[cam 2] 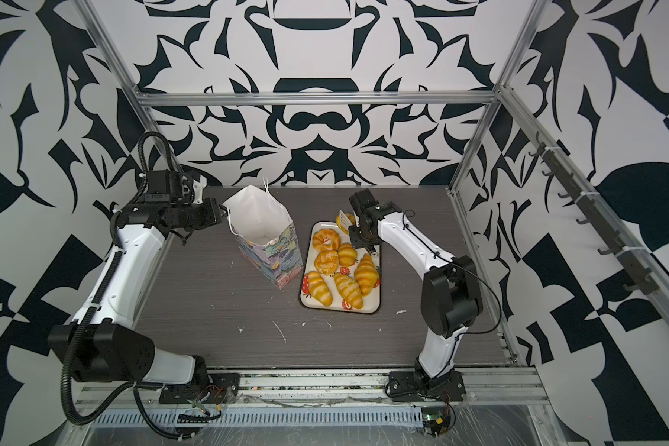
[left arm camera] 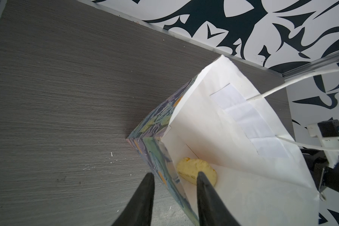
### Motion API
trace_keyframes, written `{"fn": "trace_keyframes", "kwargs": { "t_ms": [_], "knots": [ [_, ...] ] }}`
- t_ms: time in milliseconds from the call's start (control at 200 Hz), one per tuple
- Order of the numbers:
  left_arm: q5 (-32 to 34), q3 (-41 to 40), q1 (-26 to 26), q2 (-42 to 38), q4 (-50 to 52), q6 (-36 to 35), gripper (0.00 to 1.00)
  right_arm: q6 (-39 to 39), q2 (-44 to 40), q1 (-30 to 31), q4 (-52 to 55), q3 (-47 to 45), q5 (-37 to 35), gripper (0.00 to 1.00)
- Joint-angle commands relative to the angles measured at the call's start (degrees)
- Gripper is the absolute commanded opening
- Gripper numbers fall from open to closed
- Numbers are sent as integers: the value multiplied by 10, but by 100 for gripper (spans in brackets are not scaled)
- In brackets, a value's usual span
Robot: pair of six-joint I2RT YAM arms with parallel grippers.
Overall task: Pack bread into a paper bag
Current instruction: Pick up the bread from the tray.
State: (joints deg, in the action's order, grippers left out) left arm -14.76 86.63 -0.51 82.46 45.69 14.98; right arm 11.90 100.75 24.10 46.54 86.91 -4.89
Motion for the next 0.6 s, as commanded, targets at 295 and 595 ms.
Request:
{"fn": "trace_keyframes", "kwargs": {
  "t_ms": [295, 595],
  "knots": [
    [1, -1, -2, -7, 16, -2, 39, 32, -135, 8, 31, -4, -2, 38],
    [2, -3, -2, -4, 16, -2, 36, 38, -172, 51, 74, 45, -26, 38]
  ]
}}
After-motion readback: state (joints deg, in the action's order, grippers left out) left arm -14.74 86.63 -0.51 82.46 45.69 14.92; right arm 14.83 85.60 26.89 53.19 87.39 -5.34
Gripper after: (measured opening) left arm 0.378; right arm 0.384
